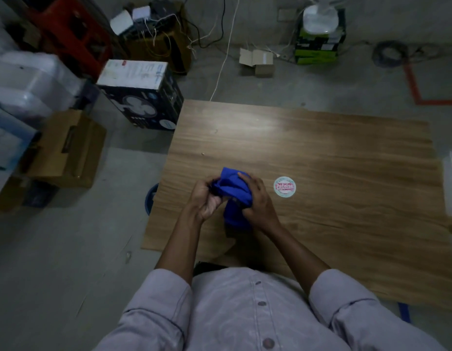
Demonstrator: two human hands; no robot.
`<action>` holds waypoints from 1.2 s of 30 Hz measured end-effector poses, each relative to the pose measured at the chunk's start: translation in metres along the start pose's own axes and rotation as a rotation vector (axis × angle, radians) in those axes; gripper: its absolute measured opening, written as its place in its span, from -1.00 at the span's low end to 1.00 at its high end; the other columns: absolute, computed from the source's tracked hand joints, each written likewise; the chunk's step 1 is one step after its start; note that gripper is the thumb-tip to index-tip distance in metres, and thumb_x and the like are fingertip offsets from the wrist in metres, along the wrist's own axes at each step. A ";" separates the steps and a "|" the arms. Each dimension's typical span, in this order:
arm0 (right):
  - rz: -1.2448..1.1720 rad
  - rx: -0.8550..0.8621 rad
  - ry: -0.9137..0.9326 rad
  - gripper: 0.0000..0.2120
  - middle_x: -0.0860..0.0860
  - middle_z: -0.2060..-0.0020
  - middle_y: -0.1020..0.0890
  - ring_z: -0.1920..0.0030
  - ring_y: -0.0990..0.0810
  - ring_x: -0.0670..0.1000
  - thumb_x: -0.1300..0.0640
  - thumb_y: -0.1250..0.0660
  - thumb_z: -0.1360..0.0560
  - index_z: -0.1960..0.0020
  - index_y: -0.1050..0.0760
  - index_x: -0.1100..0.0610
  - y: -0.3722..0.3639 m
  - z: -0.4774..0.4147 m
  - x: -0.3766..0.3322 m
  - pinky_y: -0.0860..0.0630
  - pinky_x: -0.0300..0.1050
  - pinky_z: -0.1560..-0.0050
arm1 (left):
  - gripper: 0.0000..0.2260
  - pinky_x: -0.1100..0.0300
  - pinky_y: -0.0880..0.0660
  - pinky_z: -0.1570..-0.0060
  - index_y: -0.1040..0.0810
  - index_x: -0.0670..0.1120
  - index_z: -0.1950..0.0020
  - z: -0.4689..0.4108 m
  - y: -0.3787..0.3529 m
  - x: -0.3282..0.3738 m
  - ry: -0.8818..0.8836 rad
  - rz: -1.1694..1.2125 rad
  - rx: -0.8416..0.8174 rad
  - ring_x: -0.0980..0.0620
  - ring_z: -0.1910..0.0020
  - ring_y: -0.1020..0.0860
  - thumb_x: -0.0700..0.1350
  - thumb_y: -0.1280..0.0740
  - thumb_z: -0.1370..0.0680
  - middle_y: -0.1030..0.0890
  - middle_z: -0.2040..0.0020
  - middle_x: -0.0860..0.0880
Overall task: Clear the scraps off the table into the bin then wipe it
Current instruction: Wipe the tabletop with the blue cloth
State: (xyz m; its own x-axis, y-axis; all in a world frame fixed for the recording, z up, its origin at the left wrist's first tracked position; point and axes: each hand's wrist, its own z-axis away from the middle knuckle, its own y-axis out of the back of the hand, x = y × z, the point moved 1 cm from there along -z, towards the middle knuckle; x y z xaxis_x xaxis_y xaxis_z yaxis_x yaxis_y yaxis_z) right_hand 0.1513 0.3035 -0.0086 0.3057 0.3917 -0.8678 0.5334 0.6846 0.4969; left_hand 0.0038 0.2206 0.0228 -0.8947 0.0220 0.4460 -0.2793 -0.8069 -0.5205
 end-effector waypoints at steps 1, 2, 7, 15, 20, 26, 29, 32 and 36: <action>-0.005 0.044 -0.068 -0.22 0.10 -0.47 -0.34 -0.41 -0.41 0.14 0.27 -0.31 -0.27 -0.50 -0.37 0.06 0.001 -0.008 0.002 -0.44 -0.05 -0.34 | -0.80 -0.06 -0.62 0.01 -0.54 -0.25 -0.13 -0.006 0.003 0.003 -0.038 -0.060 0.061 -0.14 0.04 -0.64 -0.20 -0.19 -0.62 -0.63 -0.06 -0.24; -0.018 0.102 -0.132 -0.26 0.09 -0.41 -0.41 -0.35 -0.47 0.15 0.28 -0.27 -0.26 -0.46 -0.41 0.08 0.002 -0.017 0.003 -0.43 -0.11 -0.29 | -0.79 -0.04 -0.58 0.02 -0.50 -0.22 -0.23 -0.012 0.008 0.006 -0.096 -0.200 0.142 -0.12 0.00 -0.61 -0.17 -0.19 -0.66 -0.59 -0.11 -0.22; 0.002 0.388 -0.414 -0.53 0.08 -0.24 -0.61 -0.20 -0.57 0.18 0.03 -0.30 -0.53 -0.43 -0.41 0.03 -0.004 -0.072 0.011 -0.49 0.02 -0.18 | -0.57 0.02 -0.40 -0.38 -0.45 -0.09 -0.48 -0.034 0.049 0.024 -0.385 -1.223 0.374 -0.15 -0.40 -0.46 -0.09 -0.35 -0.60 -0.53 -0.40 -0.13; 0.361 0.164 -0.519 -0.19 0.13 -0.63 0.00 -0.62 0.09 0.22 0.32 -0.30 -0.48 -0.64 0.00 0.18 -0.107 -0.134 0.034 0.19 0.05 -0.59 | -0.60 -0.02 -0.42 -0.32 -0.49 -0.16 -0.42 -0.064 0.117 0.068 -0.512 -1.312 0.378 -0.15 -0.34 -0.45 -0.21 -0.35 -0.57 -0.57 -0.30 -0.15; 0.353 0.147 -0.362 -0.14 0.14 -0.61 -0.13 -0.61 0.00 0.23 0.41 -0.28 -0.34 -0.61 -0.14 0.18 -0.203 -0.181 -0.012 0.13 0.13 -0.61 | -0.76 0.07 -0.51 -0.13 -0.59 -0.08 -0.23 -0.072 0.162 0.101 -0.627 -1.132 0.462 -0.01 -0.11 -0.57 -0.21 -0.30 -0.57 -0.62 -0.13 -0.05; -0.135 -0.128 -0.411 -0.46 0.14 -0.28 -0.61 -0.30 -0.54 0.14 0.37 -0.25 -0.46 -0.40 -0.51 0.05 -0.278 -0.209 -0.089 -0.42 -0.01 -0.26 | -0.78 0.02 -0.46 -0.02 -0.57 -0.14 -0.18 -0.072 0.190 0.123 -0.580 -1.131 0.546 -0.11 -0.07 -0.58 -0.27 -0.30 -0.56 -0.65 -0.08 -0.13; -0.501 -0.074 -0.634 -0.79 0.09 0.09 -0.67 0.10 -0.59 0.06 0.26 -0.30 -0.51 -0.05 -0.61 0.03 -0.277 -0.211 -0.101 -0.50 0.03 0.02 | -0.85 0.10 -0.35 0.11 -0.54 -0.10 0.01 -0.064 0.188 0.135 -0.589 -1.086 0.647 -0.11 0.05 -0.56 -0.32 -0.29 -0.52 -0.60 0.08 -0.04; -0.815 0.113 -0.747 -0.94 0.16 0.07 -0.66 0.08 -0.60 0.15 0.20 -0.34 -0.60 -0.03 -0.58 0.16 -0.245 -0.201 -0.100 -0.54 0.14 0.01 | -0.76 0.09 -0.45 0.16 -0.52 0.04 0.22 -0.055 0.182 0.141 -0.637 -0.893 0.614 -0.09 0.17 -0.58 -0.30 -0.32 -0.51 -0.58 0.23 0.06; -1.192 0.164 -0.715 -0.58 0.29 -0.24 -0.61 -0.22 -0.60 0.31 0.16 -0.41 -0.56 -0.34 -0.48 0.35 -0.176 -0.176 -0.094 -0.54 0.26 -0.26 | -0.81 0.08 -0.47 0.27 -0.54 -0.08 0.16 -0.054 0.175 0.149 -0.404 -0.392 0.607 -0.05 0.34 -0.56 -0.35 -0.30 -0.54 -0.62 0.25 -0.13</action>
State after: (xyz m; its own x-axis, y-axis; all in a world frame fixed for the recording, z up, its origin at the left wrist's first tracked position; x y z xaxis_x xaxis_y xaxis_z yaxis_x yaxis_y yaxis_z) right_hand -0.1103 0.2548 -0.0149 -0.0868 -0.7957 -0.5994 0.8237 0.2811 -0.4924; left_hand -0.1975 0.1144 -0.0417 -0.5452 0.2483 0.8007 -0.2048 -0.9656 0.1600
